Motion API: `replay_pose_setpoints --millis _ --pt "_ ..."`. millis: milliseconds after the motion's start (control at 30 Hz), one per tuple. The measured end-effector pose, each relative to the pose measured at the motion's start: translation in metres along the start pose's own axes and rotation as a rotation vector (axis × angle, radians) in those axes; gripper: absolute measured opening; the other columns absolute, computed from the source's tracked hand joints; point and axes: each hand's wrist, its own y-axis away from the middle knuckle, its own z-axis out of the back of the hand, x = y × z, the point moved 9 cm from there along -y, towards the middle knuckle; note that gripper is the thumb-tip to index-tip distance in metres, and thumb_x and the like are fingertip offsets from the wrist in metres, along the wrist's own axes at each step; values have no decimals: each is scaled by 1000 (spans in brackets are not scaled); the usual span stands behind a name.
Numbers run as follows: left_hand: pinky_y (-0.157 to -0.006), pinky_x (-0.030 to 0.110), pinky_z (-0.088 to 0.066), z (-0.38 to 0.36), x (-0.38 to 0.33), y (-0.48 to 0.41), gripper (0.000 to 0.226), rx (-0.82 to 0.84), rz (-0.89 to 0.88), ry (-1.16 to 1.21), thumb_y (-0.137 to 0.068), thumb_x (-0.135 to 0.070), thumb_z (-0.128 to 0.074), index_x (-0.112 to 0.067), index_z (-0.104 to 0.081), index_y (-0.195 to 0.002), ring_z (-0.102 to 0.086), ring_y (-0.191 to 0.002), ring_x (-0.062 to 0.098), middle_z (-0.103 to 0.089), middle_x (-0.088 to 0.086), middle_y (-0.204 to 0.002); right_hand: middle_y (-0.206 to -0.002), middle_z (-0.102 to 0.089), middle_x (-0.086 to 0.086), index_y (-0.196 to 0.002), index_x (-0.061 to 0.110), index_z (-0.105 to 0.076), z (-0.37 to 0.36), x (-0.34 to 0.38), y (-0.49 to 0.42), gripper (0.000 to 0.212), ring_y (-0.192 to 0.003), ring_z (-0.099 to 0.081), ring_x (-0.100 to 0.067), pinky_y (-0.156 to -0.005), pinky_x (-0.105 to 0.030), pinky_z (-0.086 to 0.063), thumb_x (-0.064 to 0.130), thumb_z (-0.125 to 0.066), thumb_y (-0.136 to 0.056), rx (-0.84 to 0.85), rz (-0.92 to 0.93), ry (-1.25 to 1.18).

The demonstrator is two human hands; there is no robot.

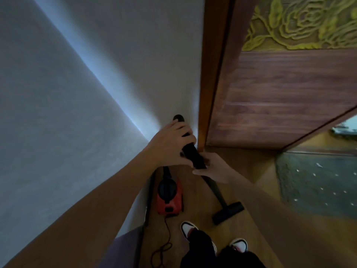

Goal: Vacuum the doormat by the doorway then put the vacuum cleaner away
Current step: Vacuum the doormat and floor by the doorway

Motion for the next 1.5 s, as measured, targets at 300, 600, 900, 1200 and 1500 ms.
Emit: replay_pose_setpoints --millis 300,600,900,1200,1500 --pt "-90 38 -49 -31 -79 -59 61 53 41 91 -72 -75 -65 -23 -63 -104 -55 -103 23 -62 -1 -105 -109 -73 16 -110 34 -70 57 -77 81 42 -104 -67 3 -88 -17 -53 7 -84 -81 -158 -65 -194" --pt "-57 28 -41 -121 -156 -110 41 436 231 452 -81 -65 -67 -31 -46 -81 -48 -56 6 -51 -8 -68 -113 -72 17 -118 24 -73 113 -154 145 36 -109 -64 6 -96 -16 -48 10 -80 -85 -150 -106 -164" --pt "-75 39 -57 -238 -218 -104 29 651 473 872 -85 -53 -70 -27 -67 -99 -70 -78 16 -72 2 -86 -115 -64 23 -121 31 -69 127 -239 185 37 -110 -58 7 -95 -22 -51 14 -77 -89 -182 -99 -55" --pt "-68 20 -51 -315 -243 -79 46 512 606 1187 -73 -61 -69 -19 -68 -93 -62 -70 6 -68 3 -82 -140 -52 12 -133 38 -63 100 -324 220 48 -132 -36 -3 -115 -39 -33 25 -77 -89 -563 -253 -1" --pt "-73 22 -52 -395 -231 -20 34 674 628 1251 -78 -45 -79 -20 -65 -97 -64 -77 8 -64 -11 -80 -142 -52 -8 -153 44 -24 -6 -425 209 87 -123 -60 -27 -101 -55 -53 28 -78 -86 -1145 -683 -1434"
